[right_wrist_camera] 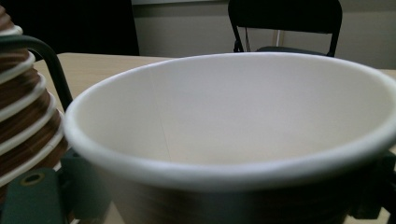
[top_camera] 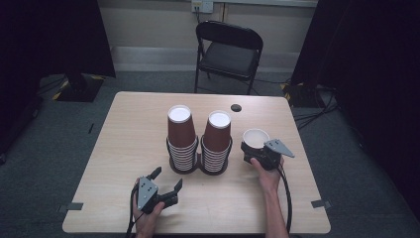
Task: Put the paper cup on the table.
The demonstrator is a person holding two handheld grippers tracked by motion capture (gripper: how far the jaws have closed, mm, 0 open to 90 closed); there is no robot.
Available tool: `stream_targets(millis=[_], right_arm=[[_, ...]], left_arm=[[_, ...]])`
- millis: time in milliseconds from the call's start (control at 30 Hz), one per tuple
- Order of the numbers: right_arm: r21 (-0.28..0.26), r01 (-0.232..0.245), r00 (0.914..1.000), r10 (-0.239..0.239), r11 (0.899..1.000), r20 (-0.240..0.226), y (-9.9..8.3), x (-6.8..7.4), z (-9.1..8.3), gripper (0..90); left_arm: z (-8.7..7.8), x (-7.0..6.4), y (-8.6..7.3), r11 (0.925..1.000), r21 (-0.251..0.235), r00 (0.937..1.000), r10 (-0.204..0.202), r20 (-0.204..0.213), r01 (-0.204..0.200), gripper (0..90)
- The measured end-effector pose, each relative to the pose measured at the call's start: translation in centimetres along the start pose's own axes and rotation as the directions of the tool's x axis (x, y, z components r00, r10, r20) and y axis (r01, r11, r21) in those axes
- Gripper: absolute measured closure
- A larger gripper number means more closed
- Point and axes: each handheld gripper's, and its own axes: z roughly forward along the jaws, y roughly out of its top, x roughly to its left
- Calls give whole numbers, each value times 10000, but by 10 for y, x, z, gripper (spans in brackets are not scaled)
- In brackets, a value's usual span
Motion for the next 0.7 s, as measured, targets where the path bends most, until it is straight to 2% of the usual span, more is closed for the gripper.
stream_targets(millis=[233,400,533,700], right_arm=[[92,-24,9999,23,10000,97,-2,0,2,102],[479,-114,9999,114,9988,-5,-3,-4,-1,99],[734,218,9995,-233,9971,189,-3,-4,0,102],[1168,43,9997,-69,9931,225,-6,-6,1,119]], left_arm=[[-1,-3,0,9995,-51,9992,300,-257,-302,154],[0,-4,0,9995,-51,9992,296,-259,-297,155],[-1,-4,0,9996,-49,9994,274,-210,-275,157],[-1,-4,0,9993,-73,9991,359,-211,-361,157]])
